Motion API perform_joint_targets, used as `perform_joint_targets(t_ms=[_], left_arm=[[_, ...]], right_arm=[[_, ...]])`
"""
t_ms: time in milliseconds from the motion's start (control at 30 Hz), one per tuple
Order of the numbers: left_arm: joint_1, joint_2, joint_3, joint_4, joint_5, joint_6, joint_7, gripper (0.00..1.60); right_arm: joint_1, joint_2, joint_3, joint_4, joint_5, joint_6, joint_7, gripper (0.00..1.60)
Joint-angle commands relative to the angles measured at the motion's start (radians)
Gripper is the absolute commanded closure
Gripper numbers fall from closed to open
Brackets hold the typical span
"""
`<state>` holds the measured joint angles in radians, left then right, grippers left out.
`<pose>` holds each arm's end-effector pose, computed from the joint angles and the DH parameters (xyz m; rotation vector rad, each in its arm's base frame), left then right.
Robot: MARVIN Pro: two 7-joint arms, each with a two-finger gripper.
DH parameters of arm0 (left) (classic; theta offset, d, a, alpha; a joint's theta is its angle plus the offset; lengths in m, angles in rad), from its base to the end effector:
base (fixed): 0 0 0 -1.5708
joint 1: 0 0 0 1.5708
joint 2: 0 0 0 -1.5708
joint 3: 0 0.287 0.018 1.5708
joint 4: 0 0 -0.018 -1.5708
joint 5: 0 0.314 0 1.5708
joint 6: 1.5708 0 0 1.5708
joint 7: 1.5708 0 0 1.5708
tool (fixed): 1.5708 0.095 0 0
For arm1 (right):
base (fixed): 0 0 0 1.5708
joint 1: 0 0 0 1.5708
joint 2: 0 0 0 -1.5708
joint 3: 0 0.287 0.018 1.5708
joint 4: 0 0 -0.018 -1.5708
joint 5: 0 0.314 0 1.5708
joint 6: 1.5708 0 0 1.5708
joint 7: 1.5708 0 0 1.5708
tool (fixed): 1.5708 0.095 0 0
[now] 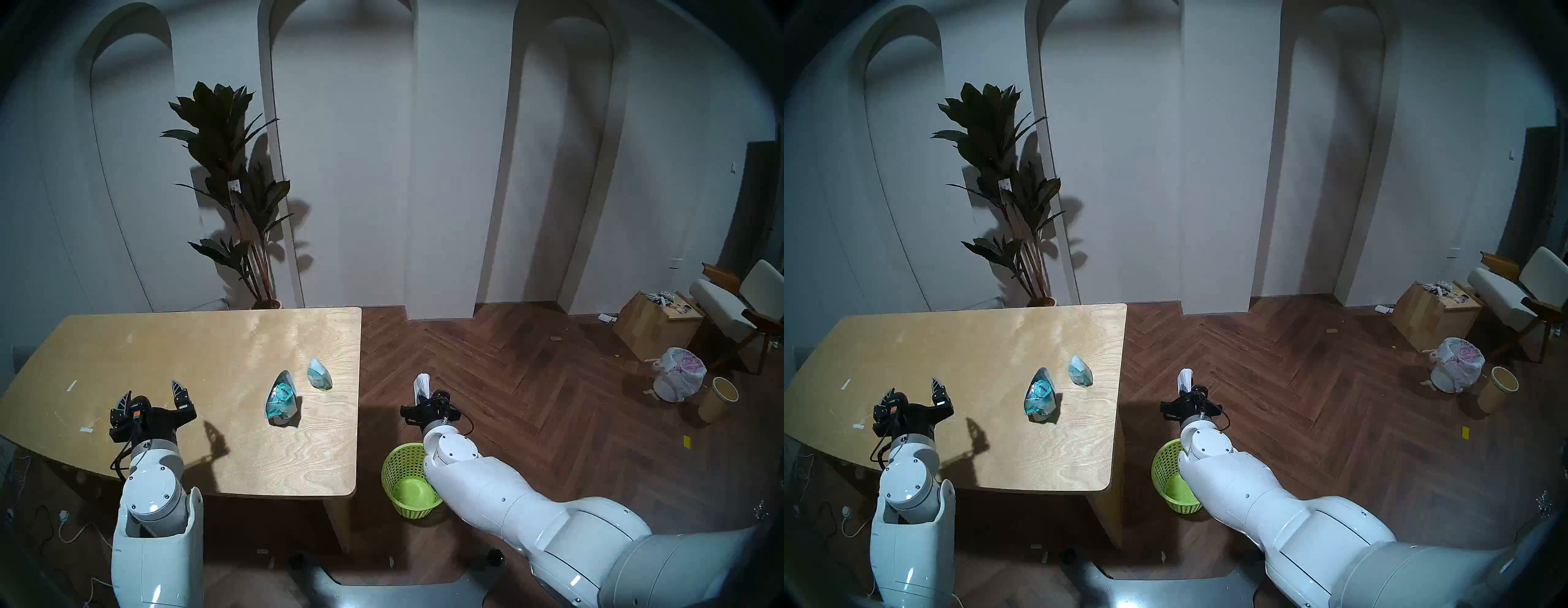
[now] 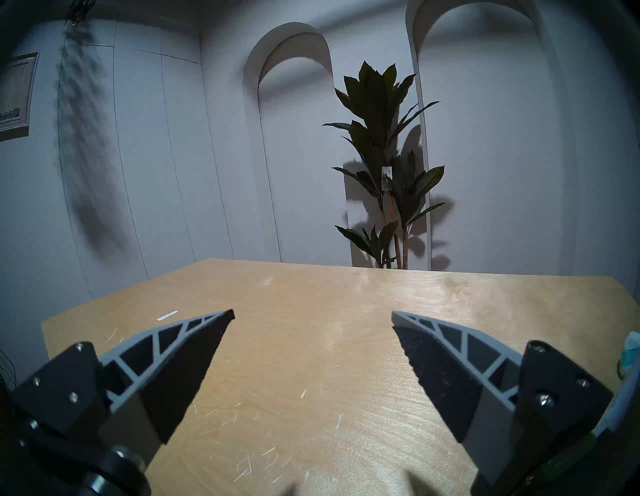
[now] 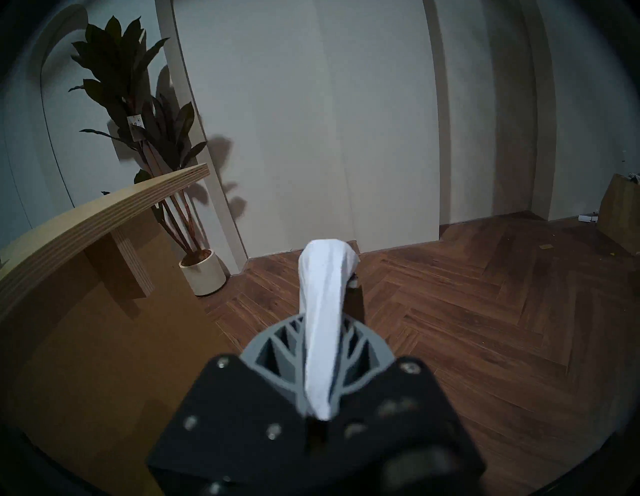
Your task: Put the trash into the trash bin on the ground
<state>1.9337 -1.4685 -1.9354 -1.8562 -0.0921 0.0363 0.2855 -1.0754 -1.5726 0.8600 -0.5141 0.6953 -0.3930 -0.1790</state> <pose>0.2894 0.1911 -0.2994 -1.8900 -0.4500 -1.7710 0.4655 0.1134 -0.4715 -2.3779 0.1101 -1.7500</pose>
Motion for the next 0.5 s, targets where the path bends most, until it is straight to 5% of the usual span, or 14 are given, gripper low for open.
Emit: perform_joint_targets(t_ms=[0,467], left_arm=[[-0.011,0.006,0.002,-0.017,0.001,-0.008,-0.003,0.0],[-0.011,0.006,0.002,-0.016,0.002,-0.008,-0.004,0.0]], right_arm=[[0.088,-0.073,-0.008,0.082,-0.006,-0.011,0.019,1.6],[0.133,-0.122,-0.01,0.233,0.002,-0.015,0.047,1.6]])
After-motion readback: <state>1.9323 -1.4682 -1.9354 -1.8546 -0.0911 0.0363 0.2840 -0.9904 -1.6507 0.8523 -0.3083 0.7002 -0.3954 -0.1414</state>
